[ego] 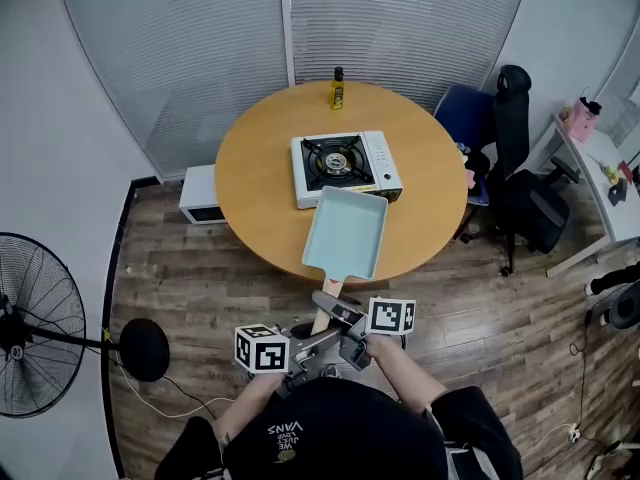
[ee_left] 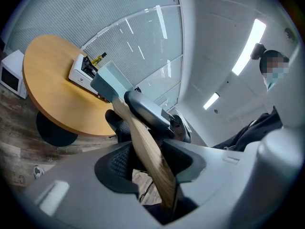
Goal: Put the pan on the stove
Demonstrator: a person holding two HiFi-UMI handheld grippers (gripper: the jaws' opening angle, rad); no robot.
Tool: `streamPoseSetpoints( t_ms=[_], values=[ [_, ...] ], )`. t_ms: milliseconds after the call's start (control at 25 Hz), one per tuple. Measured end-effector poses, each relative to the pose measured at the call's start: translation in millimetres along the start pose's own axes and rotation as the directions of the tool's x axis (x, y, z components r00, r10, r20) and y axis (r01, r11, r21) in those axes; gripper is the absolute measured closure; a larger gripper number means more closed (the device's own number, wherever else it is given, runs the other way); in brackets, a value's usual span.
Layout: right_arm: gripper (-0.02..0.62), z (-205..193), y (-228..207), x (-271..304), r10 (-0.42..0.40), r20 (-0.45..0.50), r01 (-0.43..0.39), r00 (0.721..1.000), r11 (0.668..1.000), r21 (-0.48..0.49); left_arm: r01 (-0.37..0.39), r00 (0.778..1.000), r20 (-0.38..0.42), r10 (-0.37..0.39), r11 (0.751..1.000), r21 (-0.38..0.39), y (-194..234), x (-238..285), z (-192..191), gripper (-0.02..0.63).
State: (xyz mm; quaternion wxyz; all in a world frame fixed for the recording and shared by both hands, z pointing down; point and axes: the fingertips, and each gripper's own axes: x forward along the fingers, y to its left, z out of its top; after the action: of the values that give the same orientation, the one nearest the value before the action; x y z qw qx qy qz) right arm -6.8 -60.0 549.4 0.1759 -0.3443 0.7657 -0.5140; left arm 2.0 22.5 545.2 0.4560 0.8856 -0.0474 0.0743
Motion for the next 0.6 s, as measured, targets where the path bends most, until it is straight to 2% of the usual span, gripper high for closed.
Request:
streamPoseSetpoints(
  t_ms=[280, 600],
  values=[
    [0.377, 32.8, -20.2, 15.5, -0.032, 0.018, 0.032, 0.999, 0.999, 0.005, 0.027, 0.999, -0.028, -0.027, 1.000, -0.011, 23.8, 15.6, 29.1, 0.433],
    [0.377, 90.1, -42.0, 53.7, -0.034, 0.054, 0.033, 0.998, 0.999, 0.012, 0.035, 0.998, -0.056, -0.035, 0.999, 0.004, 62.7, 30.5, 87.4, 0.433]
  ],
)
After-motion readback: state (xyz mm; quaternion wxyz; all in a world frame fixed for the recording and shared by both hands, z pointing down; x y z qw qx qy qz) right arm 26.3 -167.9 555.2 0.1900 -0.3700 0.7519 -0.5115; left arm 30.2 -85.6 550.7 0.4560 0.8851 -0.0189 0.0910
